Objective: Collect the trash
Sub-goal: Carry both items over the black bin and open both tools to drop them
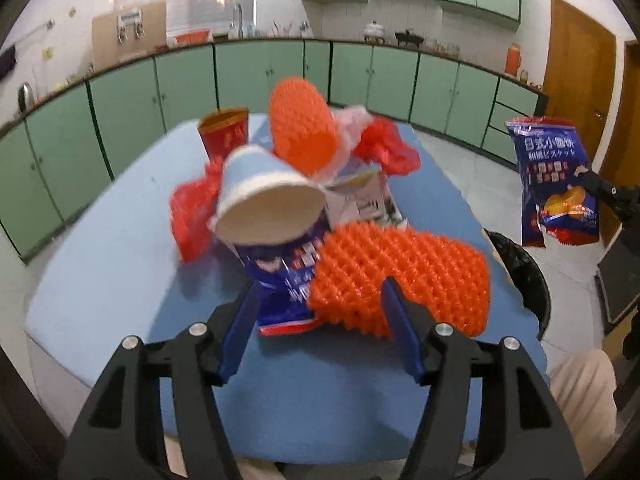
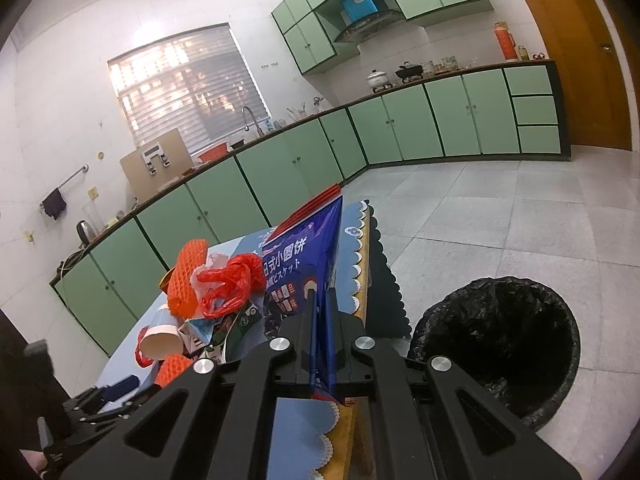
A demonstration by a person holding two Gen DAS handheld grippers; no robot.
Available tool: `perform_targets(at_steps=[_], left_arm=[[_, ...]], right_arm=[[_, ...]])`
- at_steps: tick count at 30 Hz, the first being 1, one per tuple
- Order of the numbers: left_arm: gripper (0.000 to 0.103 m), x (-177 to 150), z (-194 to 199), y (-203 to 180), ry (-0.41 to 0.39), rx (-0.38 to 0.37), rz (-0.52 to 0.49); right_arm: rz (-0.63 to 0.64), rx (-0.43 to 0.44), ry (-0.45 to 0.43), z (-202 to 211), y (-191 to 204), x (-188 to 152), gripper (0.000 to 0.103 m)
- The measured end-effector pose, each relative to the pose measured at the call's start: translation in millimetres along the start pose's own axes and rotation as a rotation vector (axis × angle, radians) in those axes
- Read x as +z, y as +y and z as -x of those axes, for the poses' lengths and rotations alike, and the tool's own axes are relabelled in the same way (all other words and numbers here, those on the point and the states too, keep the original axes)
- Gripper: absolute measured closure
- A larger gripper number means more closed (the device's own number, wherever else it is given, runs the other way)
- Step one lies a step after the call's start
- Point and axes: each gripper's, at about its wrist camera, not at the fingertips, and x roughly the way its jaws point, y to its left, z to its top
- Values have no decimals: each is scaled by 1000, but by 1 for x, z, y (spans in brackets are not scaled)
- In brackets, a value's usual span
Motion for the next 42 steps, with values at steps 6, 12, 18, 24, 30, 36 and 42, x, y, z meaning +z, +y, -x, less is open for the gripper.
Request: perform_targets(at_steps=[6, 12, 18, 24, 30, 36, 42], left_arm=[[57, -1, -11, -2, 31, -71, -2], [92, -4, -7, -3, -6, -77, 0], [94, 6, 17, -9, -107, -61, 3], [95, 27, 44, -28, -237, -103, -7], [95, 53, 43, -71, -303, -214, -26], [95, 60, -7, -153, -256, -292, -96], [95, 68, -84, -226, -122, -310, -123]], right_arm=[[1, -2, 11, -5, -1, -2, 99], [4, -3, 14, -5, 1, -2, 99], [3, -11, 1, -2, -1, 0, 99], [13, -47, -45, 13, -7, 4, 99], [16, -131, -83, 30, -36, 17, 99], [-41, -272, -47, 22, -98, 19, 99], [-105, -375, 56, -18, -159, 2, 99]])
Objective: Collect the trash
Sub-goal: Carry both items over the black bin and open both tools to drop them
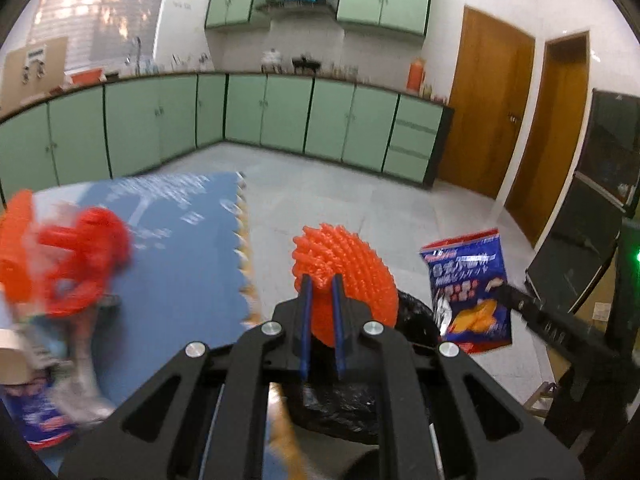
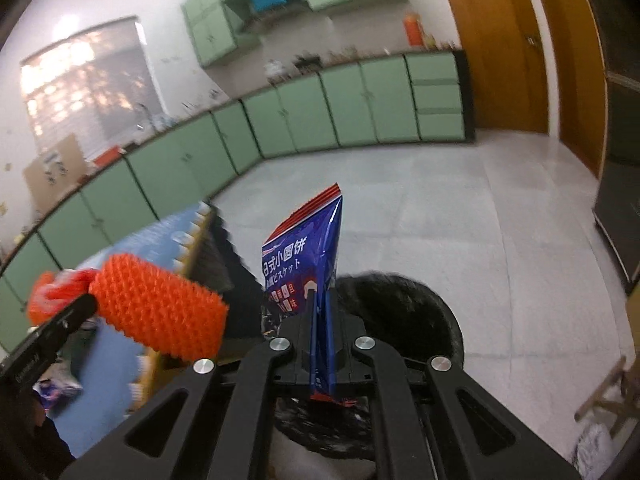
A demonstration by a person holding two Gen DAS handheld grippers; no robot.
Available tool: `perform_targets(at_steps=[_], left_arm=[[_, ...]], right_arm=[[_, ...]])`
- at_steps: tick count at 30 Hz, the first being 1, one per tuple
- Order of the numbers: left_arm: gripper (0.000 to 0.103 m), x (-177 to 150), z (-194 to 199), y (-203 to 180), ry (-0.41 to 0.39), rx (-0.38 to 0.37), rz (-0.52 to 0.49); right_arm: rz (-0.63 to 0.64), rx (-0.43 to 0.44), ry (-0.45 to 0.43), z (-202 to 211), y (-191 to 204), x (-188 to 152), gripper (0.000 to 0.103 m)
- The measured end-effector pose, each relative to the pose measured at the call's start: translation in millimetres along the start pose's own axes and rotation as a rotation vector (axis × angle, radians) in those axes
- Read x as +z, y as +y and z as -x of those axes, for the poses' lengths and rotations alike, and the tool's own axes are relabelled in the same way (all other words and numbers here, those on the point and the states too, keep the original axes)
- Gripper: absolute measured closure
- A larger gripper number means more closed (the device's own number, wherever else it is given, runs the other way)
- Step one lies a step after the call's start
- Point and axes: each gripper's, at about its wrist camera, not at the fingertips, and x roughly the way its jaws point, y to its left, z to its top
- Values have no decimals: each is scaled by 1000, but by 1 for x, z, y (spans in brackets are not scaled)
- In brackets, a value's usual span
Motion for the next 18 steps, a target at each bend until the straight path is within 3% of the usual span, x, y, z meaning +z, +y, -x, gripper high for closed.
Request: perform_targets(at_steps=[6, 9, 10, 12, 13, 18], left_arm=[[93, -5, -87, -23, 155, -9, -7], [86, -8, -117, -28, 220, -13, -16], [84, -9, -122, -27, 230, -15, -14], [73, -10, -131, -29, 243, -23, -14], [71, -10, -134, -29, 244, -27, -15], [68, -6, -129, -30, 235, -65, 0]], right_arm=[[-64, -37, 105, -61, -34, -11, 94], [-99, -67, 140, -83, -48, -12, 90], [-111, -67, 144, -86, -56, -12, 88], [-119, -74, 140, -89, -61, -11, 72], [-119, -71, 136, -89, -64, -12, 69], [-124, -65, 104, -77, -64, -8, 67]])
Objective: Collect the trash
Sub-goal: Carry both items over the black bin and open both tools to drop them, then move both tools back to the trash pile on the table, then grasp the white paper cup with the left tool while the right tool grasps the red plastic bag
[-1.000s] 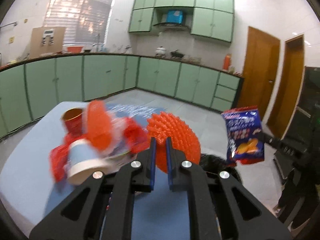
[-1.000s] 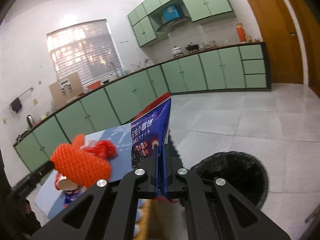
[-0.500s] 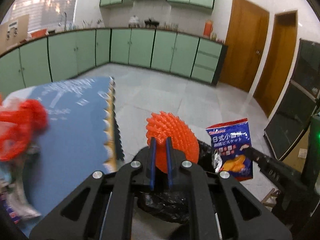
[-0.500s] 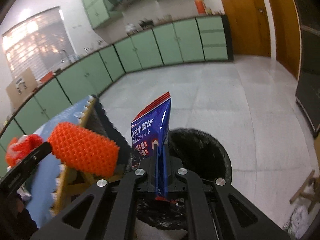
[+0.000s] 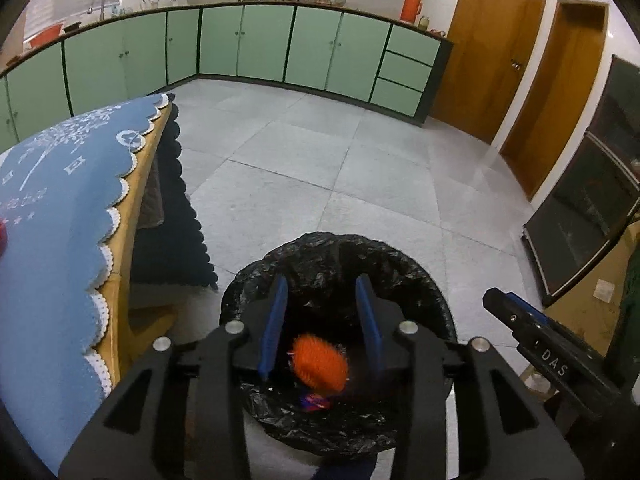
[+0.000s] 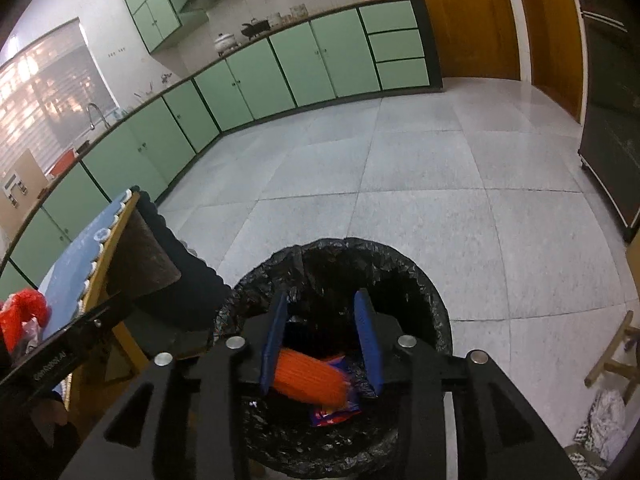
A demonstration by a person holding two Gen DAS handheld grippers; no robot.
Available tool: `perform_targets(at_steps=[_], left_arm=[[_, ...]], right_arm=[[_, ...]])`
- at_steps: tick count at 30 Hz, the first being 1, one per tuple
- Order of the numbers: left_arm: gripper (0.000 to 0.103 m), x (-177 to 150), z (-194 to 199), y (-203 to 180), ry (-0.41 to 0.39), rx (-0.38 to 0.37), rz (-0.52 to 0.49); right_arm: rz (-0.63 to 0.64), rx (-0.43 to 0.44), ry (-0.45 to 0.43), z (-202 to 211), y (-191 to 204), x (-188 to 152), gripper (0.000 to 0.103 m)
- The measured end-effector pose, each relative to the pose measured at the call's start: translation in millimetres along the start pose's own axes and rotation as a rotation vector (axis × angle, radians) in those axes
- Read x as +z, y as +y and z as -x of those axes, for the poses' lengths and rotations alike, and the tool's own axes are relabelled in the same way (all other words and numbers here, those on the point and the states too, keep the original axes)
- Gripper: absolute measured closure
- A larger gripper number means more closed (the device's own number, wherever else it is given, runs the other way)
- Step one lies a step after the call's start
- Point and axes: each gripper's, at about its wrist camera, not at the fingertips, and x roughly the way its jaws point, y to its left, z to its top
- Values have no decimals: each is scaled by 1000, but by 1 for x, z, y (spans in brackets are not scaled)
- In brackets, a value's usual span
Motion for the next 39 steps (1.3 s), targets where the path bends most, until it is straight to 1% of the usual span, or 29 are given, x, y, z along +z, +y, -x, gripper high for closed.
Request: perform_targets(at_steps=[2, 4, 5, 6, 8, 9, 11, 12, 15, 17, 19, 21, 23, 24, 26, 29, 31, 33, 35, 39], left_arm=[[68, 1, 13, 3, -19, -22, 14], [67, 5, 38, 12, -54, -37, 23], [64, 6, 52, 16, -78, -28, 20], [63, 6, 63, 20, -96, -16, 16], [59, 3, 98, 34, -153, 16, 13], [57, -2, 121, 45, -189, 55, 11], [56, -13, 153, 62, -230, 119, 11], [56, -22, 174, 76, -257, 166, 15], [55, -45, 216, 104, -302, 295, 20], [55, -64, 245, 124, -327, 395, 21], [55, -82, 269, 141, -340, 474, 27], [55, -97, 288, 154, -355, 534, 26], [53, -108, 298, 164, -347, 579, 14], [53, -112, 300, 167, -336, 589, 11], [53, -117, 299, 176, -319, 595, 17], [53, -125, 292, 185, -296, 603, -2], [53, -124, 283, 188, -274, 616, -9], [53, -123, 279, 194, -261, 620, 9], [53, -126, 275, 197, -260, 624, 24], [54, -123, 275, 203, -278, 623, 33]], right_arm=[[9, 8, -14, 11, 6, 2, 65], [29, 17, -35, 24, 17, 3, 60], [38, 23, -45, 31, 22, 4, 55], [52, 37, -59, 40, 32, 3, 53], [72, 66, -80, 54, 50, 3, 51], [82, 78, -88, 59, 59, 2, 49], [120, 118, -116, 73, 86, -2, 48], [136, 135, -124, 78, 97, -4, 47], [208, 202, -155, 95, 142, -18, 46], [237, 251, -163, 102, 168, -28, 46], [272, 297, -167, 109, 194, -41, 46], [320, 335, -179, 116, 224, -57, 46], [339, 369, -171, 117, 244, -67, 46], [353, 390, -159, 117, 256, -73, 46], [375, 402, -147, 116, 271, -80, 46], [396, 423, -135, 119, 289, -89, 46], [407, 425, -133, 121, 296, -92, 46], [410, 429, -128, 121, 296, -96, 46], [416, 433, -123, 121, 300, -98, 46], [429, 443, -107, 118, 298, -101, 46]])
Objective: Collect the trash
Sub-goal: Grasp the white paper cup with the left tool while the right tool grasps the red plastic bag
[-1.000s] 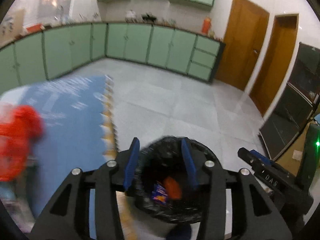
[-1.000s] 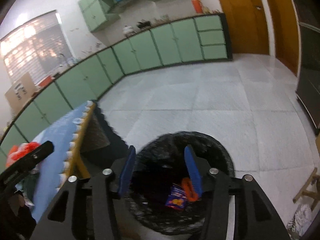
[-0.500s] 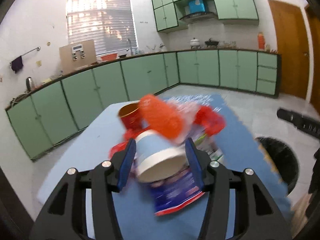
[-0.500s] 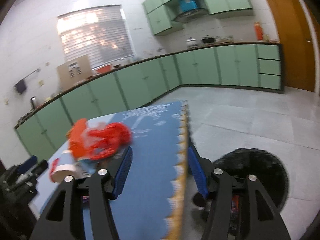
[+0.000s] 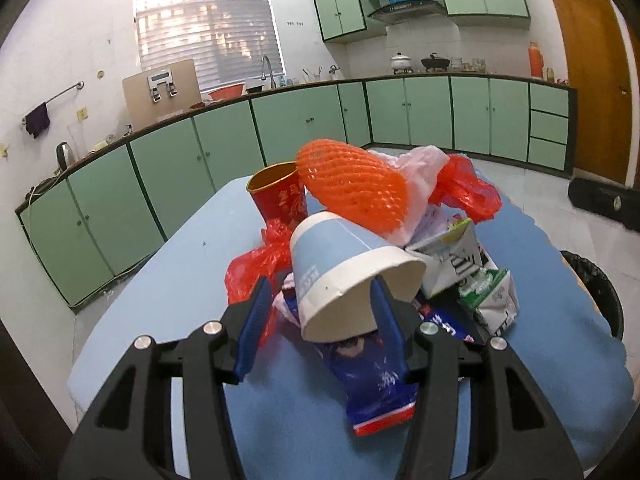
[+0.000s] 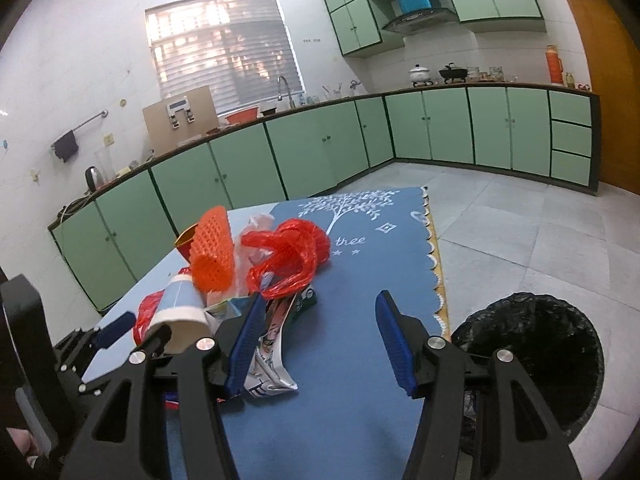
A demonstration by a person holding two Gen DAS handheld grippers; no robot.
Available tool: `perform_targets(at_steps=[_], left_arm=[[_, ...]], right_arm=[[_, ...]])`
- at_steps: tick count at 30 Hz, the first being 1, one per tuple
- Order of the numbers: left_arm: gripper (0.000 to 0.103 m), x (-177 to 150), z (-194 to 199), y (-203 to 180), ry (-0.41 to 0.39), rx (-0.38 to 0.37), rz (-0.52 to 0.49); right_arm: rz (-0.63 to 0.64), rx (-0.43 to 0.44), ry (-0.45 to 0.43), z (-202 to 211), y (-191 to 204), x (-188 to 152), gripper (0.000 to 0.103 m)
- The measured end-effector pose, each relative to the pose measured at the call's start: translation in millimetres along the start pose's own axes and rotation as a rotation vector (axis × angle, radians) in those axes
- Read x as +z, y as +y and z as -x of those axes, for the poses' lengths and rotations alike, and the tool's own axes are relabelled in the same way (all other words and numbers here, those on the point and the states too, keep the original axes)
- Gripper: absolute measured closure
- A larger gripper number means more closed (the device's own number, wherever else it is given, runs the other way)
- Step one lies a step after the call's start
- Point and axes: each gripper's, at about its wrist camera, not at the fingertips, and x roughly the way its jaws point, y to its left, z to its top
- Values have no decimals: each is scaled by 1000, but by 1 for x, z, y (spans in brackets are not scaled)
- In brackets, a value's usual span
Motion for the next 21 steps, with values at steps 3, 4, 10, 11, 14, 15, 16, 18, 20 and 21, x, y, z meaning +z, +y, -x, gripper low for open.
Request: perform_targets(at_steps=[3, 4, 10, 11, 14, 15, 16, 18, 20, 21], left_arm=[[64, 0, -2, -2, -11, -5, -7], [68, -1, -3, -3, -9, -7, -8], [98, 0, -8, -8, 3, -9, 4], [100, 0, -8, -7, 1, -6, 7], [101, 1, -5, -3, -13, 4, 19], [101, 2, -3, -2, -23, 8, 22], [101, 2, -2, -1, -29, 11, 23], [101, 3, 1, 2, -43, 18, 33], [101, 6, 6, 8, -60, 26, 51], [101, 8, 9, 11, -74, 32, 60]], right_arm=[[7, 20, 32, -6, 1, -6, 47], [8, 30, 42, -8, 3, -8, 47], [36, 81, 105, -21, 15, -22, 51], [40, 89, 107, -22, 16, -22, 52], [55, 105, 102, -24, 23, -20, 52], [59, 111, 103, -26, 25, -19, 52], [59, 114, 102, -27, 26, -18, 52], [64, 118, 99, -30, 29, -16, 52], [73, 114, 88, -32, 30, -12, 52], [72, 112, 80, -33, 29, -8, 52]])
